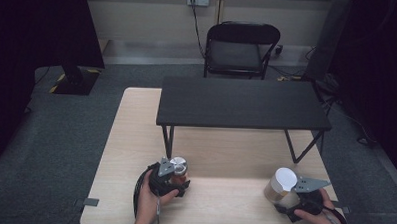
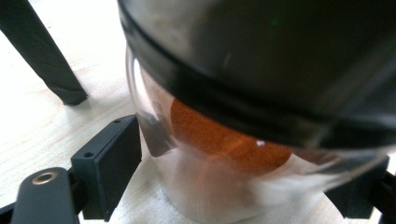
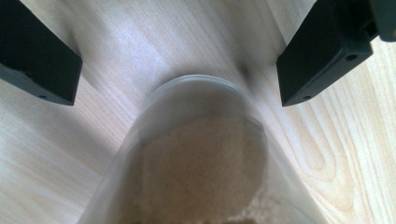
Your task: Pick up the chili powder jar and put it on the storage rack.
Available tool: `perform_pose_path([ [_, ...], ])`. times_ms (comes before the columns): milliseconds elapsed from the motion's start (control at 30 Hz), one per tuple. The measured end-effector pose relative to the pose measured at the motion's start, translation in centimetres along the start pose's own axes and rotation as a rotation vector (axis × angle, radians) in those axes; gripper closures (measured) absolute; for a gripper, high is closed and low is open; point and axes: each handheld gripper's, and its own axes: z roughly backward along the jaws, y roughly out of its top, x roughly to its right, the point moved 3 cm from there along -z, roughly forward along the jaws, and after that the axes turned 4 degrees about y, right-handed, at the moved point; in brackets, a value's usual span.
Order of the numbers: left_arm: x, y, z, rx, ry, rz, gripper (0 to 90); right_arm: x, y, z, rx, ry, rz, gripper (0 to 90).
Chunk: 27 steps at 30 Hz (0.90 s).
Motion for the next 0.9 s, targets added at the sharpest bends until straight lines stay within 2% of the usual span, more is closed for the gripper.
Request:
perform_pose_path([
  [433, 0.46, -0.01, -0.31, 0.020, 0.017, -0.042, 29.0, 0.00, 0.00, 0.00, 0.000, 0.000, 0.000, 0.0],
  [667, 0.75, 0.08, -0.27, 0.018, 0.031, -0.078, 30.5, 0.00, 0.00, 0.00, 0.000, 0.000, 0.000, 0.0],
  [900, 0.91, 0.17, -0.28, 0.017, 0.024, -0.084, 30.6, 0.00, 0.00, 0.00, 0.000, 0.000, 0.000, 0.0],
])
